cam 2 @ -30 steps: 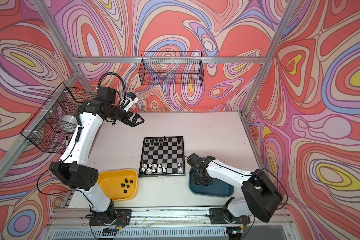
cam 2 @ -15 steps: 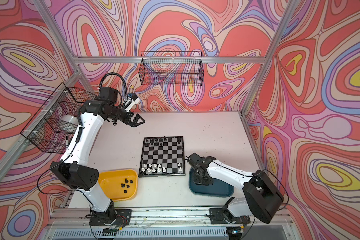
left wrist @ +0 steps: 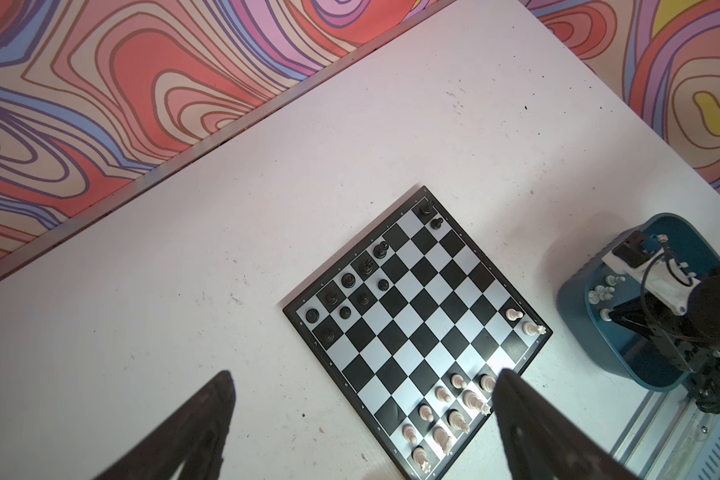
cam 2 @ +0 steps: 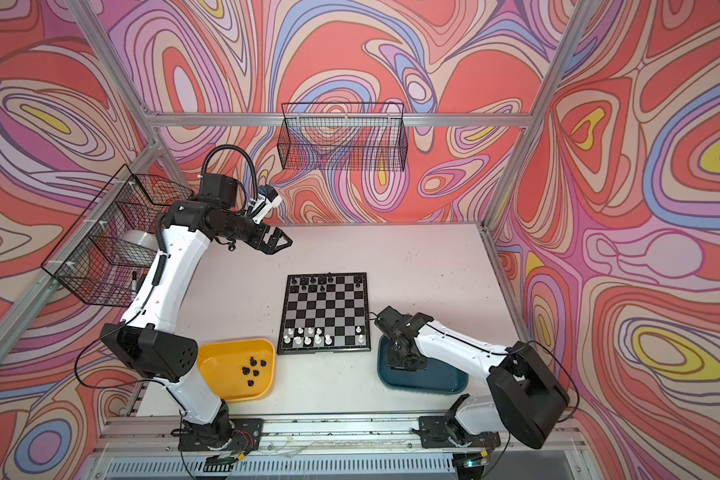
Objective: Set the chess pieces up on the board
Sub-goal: 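Lower the right gripper into the teal tray and grasp a white piece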
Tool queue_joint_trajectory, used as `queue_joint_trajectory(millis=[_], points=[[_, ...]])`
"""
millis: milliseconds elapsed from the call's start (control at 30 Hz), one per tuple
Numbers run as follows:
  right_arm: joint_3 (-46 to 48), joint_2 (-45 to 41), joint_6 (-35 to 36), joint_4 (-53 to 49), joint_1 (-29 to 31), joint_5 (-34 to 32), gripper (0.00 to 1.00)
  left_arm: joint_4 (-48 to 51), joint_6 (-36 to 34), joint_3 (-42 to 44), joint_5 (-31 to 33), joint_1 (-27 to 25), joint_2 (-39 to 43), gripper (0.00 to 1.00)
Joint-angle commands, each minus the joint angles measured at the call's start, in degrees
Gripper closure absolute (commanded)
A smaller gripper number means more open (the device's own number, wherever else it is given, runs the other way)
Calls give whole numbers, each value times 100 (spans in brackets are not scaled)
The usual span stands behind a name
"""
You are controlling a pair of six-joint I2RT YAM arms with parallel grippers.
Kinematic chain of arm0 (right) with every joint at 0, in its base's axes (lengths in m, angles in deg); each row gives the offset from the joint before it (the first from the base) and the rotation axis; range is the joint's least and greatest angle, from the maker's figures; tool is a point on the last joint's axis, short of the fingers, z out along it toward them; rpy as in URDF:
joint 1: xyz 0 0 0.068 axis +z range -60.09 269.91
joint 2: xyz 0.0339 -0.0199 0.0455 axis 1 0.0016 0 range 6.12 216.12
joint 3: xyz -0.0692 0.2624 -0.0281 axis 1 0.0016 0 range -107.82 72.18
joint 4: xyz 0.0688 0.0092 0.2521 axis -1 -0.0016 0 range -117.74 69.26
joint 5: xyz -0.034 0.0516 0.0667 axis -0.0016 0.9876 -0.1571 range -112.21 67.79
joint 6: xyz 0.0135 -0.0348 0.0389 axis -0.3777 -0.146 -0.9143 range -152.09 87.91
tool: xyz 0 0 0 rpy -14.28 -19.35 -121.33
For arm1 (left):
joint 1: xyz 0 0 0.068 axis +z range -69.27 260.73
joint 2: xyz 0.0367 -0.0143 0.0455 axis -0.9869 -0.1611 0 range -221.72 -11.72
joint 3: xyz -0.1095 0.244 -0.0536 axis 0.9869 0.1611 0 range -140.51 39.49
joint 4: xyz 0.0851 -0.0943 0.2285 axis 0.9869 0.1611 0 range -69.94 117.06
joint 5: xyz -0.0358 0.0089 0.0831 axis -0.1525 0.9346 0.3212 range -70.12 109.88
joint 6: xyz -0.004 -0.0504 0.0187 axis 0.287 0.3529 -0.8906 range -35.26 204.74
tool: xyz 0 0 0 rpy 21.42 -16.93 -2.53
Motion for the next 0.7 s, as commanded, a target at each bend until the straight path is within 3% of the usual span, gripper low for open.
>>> queue_joint_trajectory(millis=[0,667], points=[[71,-144,-89,-131,-20,-129,93,4,-28,42,136,-30,199,2],[-663,-437,41,-1059,-20,-69,95,39,-108,-129,301,-27,97,2]])
